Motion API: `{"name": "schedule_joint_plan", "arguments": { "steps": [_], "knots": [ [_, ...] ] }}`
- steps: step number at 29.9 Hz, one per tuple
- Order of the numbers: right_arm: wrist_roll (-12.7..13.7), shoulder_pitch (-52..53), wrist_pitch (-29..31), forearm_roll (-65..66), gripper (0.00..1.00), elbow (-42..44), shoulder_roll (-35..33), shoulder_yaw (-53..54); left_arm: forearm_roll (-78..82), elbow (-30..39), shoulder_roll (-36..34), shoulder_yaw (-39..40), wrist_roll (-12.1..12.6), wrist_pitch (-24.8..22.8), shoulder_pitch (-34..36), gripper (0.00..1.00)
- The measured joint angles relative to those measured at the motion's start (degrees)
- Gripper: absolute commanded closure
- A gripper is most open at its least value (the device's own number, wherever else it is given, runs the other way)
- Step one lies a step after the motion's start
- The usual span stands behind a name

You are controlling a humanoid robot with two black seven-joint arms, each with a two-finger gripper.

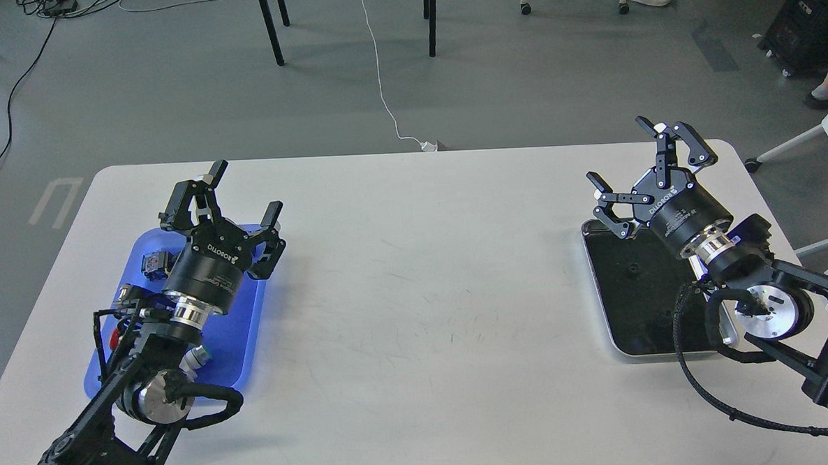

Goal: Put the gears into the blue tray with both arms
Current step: 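Raise the right gripper and move it over the metal tray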

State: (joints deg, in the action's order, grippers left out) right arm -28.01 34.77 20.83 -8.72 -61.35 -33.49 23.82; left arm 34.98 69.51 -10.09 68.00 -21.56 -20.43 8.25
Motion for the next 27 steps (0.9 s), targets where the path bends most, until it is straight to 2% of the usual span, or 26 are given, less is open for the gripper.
{"name": "schedule_joint_plan", "arguments": {
  "steps": [17,27],
  "knots": [
    [0.01,0.19,0.46,-0.01,0.01,-0.40,-1.06,-0.05,1.06,0.90,-0.23,0.00,-0.07,0.54,-0.97,0.02],
    [0.02,0.21,4.43,0.02,0.01,-0.69,-4.60,-0.19,1.32,0.90,-0.77,-0.03,0.02,0.48,-2.05,0.02]
  ]
}}
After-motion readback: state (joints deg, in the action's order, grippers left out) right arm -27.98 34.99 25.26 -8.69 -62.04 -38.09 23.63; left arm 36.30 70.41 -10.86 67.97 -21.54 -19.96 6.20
